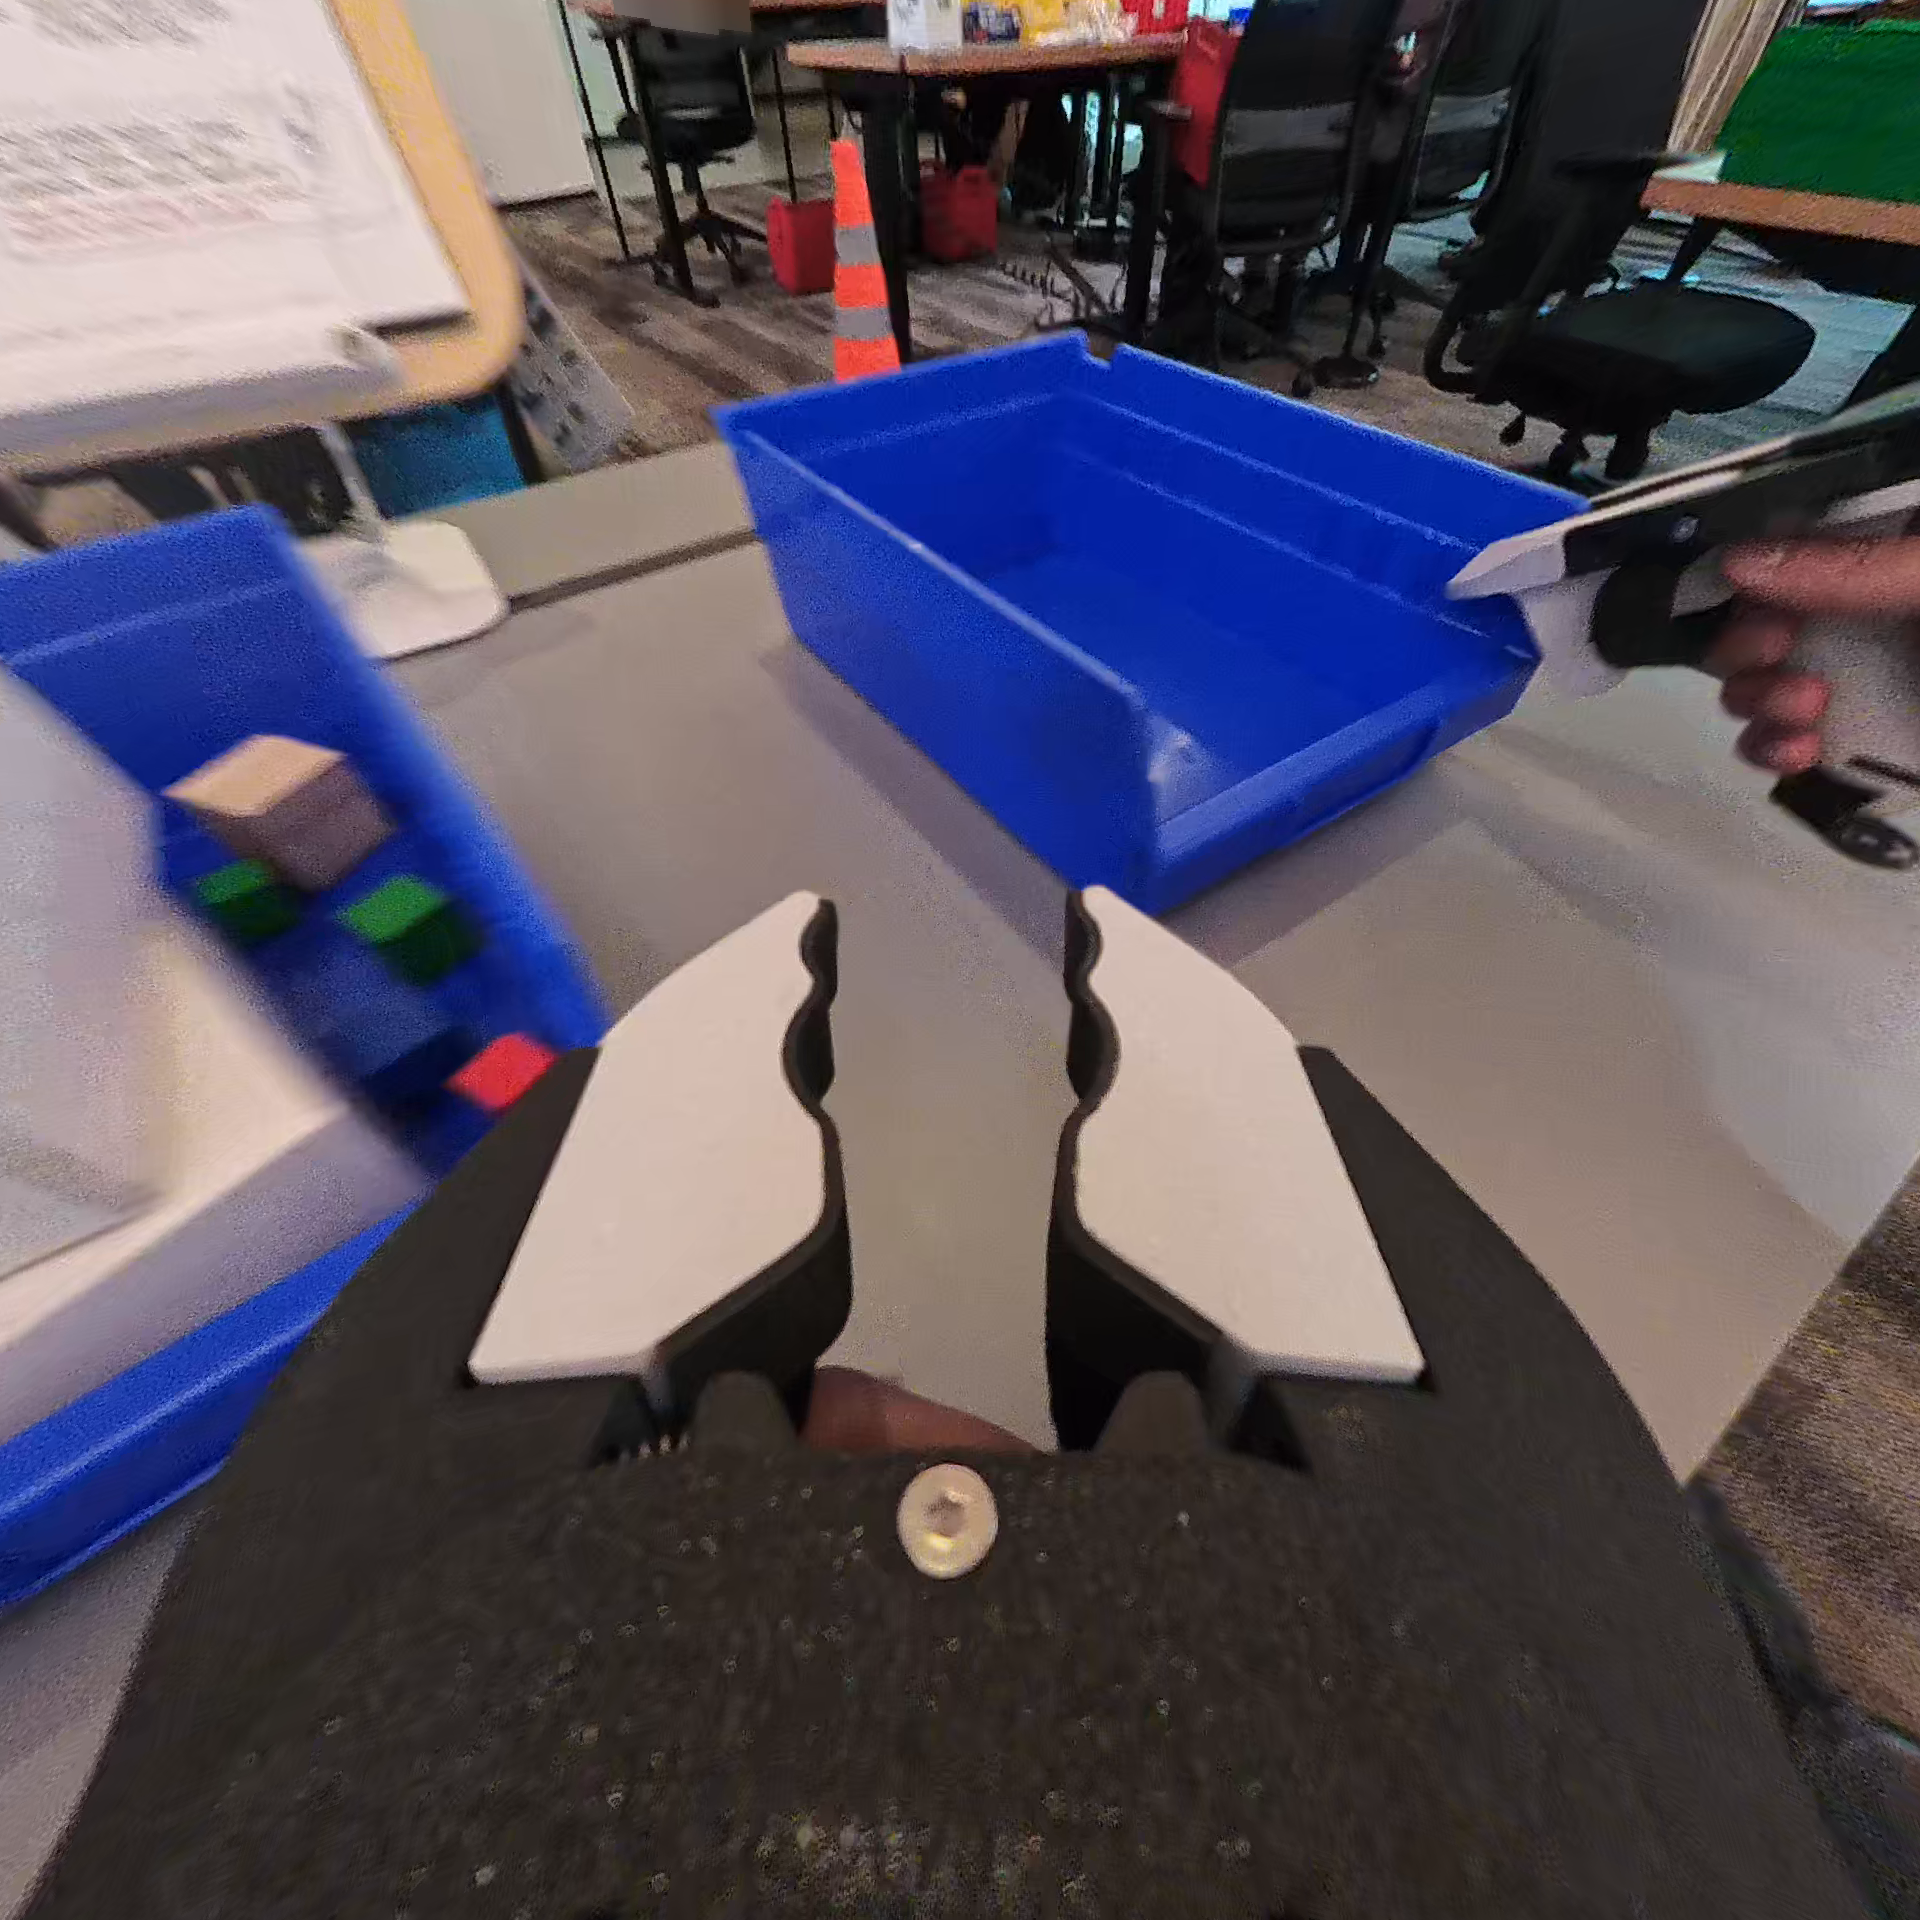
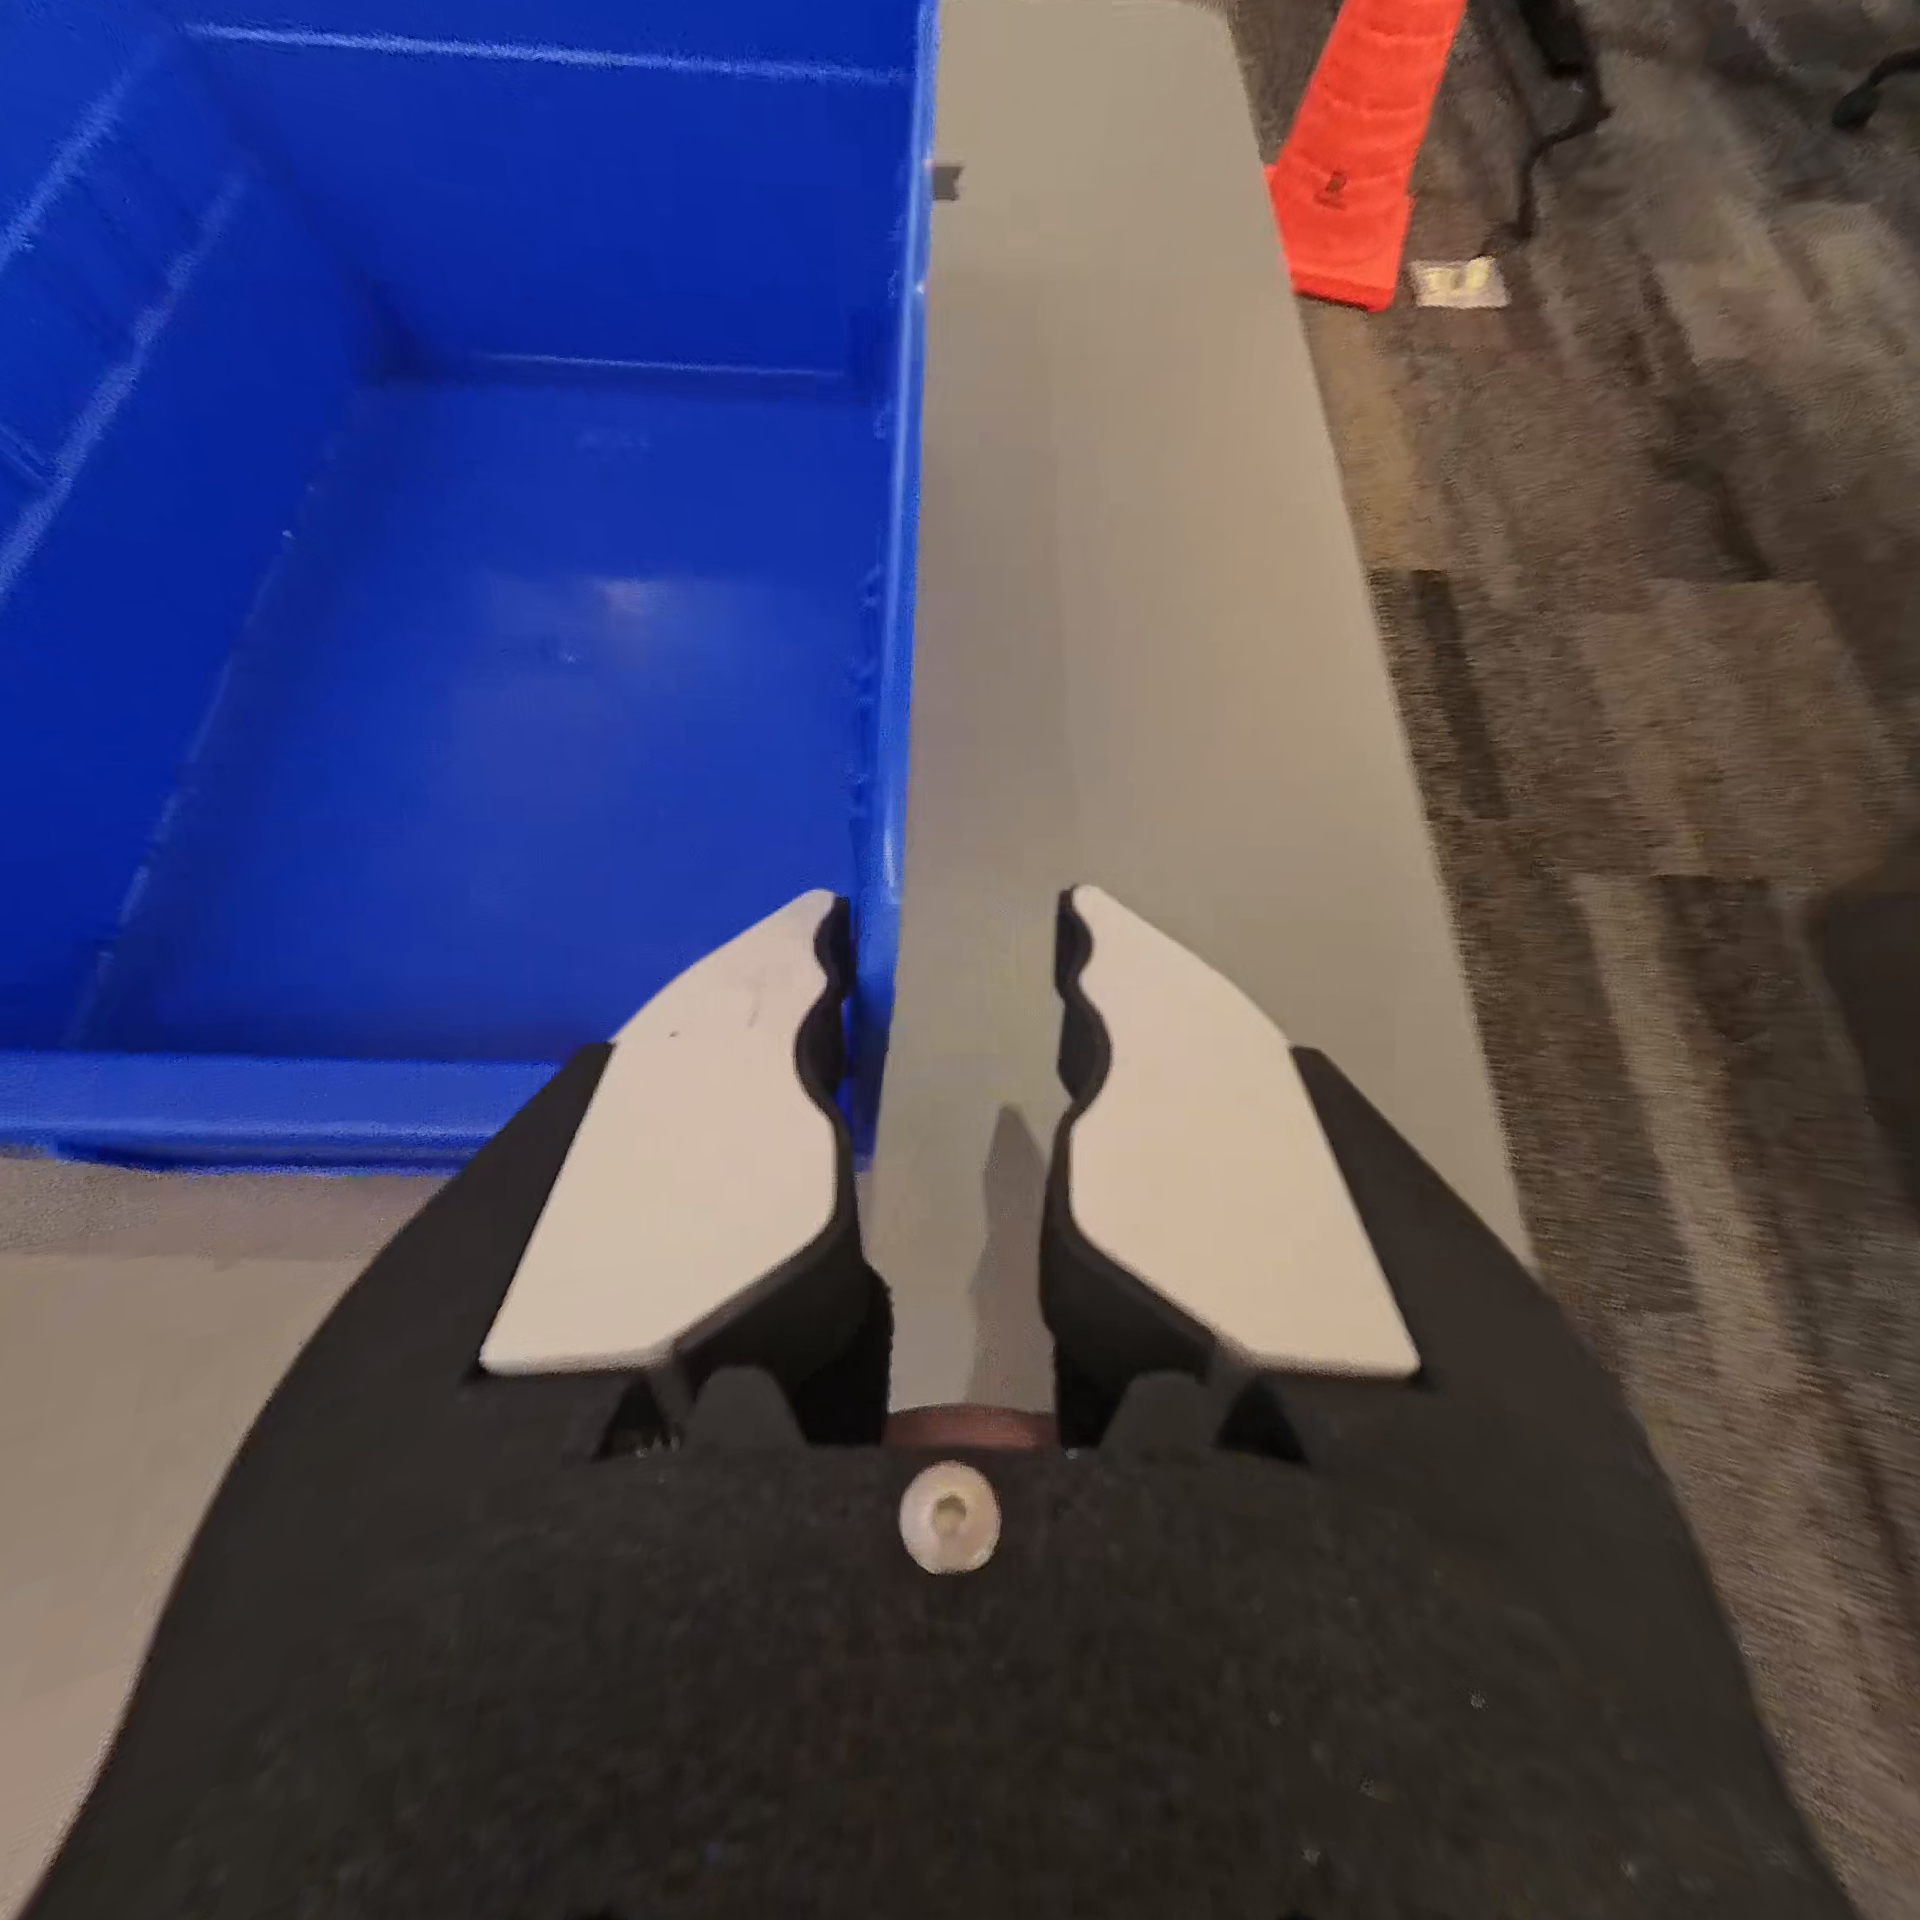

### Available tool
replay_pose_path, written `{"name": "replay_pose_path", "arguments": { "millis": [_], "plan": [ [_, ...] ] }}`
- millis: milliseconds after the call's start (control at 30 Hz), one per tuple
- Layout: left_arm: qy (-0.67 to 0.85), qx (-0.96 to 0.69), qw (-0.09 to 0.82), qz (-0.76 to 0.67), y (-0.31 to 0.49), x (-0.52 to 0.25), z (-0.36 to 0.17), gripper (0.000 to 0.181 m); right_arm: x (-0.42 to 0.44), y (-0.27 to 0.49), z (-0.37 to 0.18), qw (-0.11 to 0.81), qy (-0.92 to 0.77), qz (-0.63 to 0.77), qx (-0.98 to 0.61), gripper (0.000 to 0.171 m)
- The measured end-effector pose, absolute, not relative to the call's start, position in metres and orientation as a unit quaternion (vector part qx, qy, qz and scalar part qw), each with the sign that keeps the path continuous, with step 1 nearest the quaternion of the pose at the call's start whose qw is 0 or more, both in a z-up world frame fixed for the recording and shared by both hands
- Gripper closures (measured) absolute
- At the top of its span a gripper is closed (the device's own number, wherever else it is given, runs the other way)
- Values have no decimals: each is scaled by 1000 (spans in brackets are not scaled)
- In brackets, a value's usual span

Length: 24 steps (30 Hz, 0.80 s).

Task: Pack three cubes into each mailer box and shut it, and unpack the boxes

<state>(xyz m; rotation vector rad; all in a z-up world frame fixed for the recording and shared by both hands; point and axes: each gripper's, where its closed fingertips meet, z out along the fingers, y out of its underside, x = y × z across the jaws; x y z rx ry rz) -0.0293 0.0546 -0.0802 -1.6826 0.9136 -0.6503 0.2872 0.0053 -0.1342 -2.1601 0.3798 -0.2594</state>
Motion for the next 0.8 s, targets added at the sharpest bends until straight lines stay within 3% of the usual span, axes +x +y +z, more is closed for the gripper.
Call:
{"name": "replay_pose_path", "arguments": {
  "millis": [200, 300, 400, 500, 567, 600, 700, 800],
  "plan": [
    [286, -725, 608, -152, 120, -210, -65, 146, 229, 38, -55, 525, 96, -154, -831, 134],
    [241, -783, 559, -129, 153, -258, -91, 140, 124, 80, -30, 576, 19, -72, -814, 133],
    [234, -796, 548, -108, 184, -271, -102, 135, -9, 110, -52, 564, -62, 68, -820, 117],
    [248, -816, 506, -126, 209, -265, -124, 139, -71, 126, -108, 515, -85, 60, -851, 115],
    [262, -816, 492, -155, 217, -254, -132, 145, -71, 137, -134, 504, -67, -8, -861, 125],
    [275, -811, 486, -176, 215, -246, -134, 157, -64, 143, -140, 503, -46, -43, -862, 132],
    [288, -805, 500, -137, 222, -245, -137, 173, -68, 156, -141, 511, 29, -28, -858, 165],
    [254, -821, 494, -133, 233, -262, -133, 177, -82, 165, -131, 528, 53, -74, -845, 168]
  ]
}}
